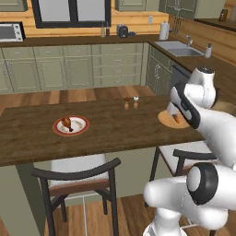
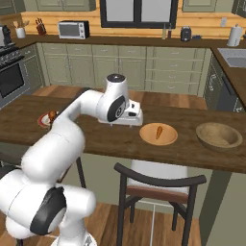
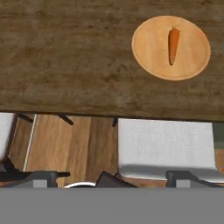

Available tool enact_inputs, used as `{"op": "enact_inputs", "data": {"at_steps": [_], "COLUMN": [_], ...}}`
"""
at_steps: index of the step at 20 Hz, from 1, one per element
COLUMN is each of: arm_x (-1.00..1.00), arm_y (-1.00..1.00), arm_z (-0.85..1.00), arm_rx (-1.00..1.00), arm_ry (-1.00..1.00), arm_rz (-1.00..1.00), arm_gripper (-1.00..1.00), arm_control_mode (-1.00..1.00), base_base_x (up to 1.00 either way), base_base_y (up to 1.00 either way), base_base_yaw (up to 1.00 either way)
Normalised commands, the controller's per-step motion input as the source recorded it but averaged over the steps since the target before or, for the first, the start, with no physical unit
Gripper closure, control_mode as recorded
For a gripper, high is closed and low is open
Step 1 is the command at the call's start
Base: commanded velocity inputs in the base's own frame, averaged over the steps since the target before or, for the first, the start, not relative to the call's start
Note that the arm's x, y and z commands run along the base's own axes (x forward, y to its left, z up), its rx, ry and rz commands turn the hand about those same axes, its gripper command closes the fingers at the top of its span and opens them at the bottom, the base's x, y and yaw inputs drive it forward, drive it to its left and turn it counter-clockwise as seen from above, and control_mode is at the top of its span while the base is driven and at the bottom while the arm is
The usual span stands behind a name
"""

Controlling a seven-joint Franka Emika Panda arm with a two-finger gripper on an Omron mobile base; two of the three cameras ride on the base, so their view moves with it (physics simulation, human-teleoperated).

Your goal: Pick the chicken drumstick and carrot from their plates and place them in the bowl. Then put the bowl in the fridge.

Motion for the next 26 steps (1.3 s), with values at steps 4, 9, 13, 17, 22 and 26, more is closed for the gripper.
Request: {"op": "enact_inputs", "data": {"at_steps": [4,9,13,17,22,26], "arm_x": [0.99,0.93,0.77,0.67,0.56,0.63], "arm_y": [-0.78,-0.71,-0.42,-0.31,-0.10,-0.11], "arm_z": [-0.61,-0.44,-0.10,-0.30,-0.65,-0.48], "arm_rx": [0.00,0.00,0.01,0.01,0.00,0.00], "arm_ry": [0.13,0.18,0.12,0.05,0.00,0.02], "arm_rz": [0.00,0.00,0.00,0.00,0.00,0.00], "arm_gripper": [-1.00,-1.00,-1.00,-1.00,-1.00,-1.00], "arm_control_mode": [-1.00,-1.00,-1.00,-1.00,-1.00,-1.00], "base_base_x": [0.00,0.00,0.00,0.00,0.00,0.00], "base_base_y": [0.00,0.00,0.00,0.00,0.00,0.00], "base_base_yaw": [0.00,0.00,0.00,0.00,0.00,0.00]}}
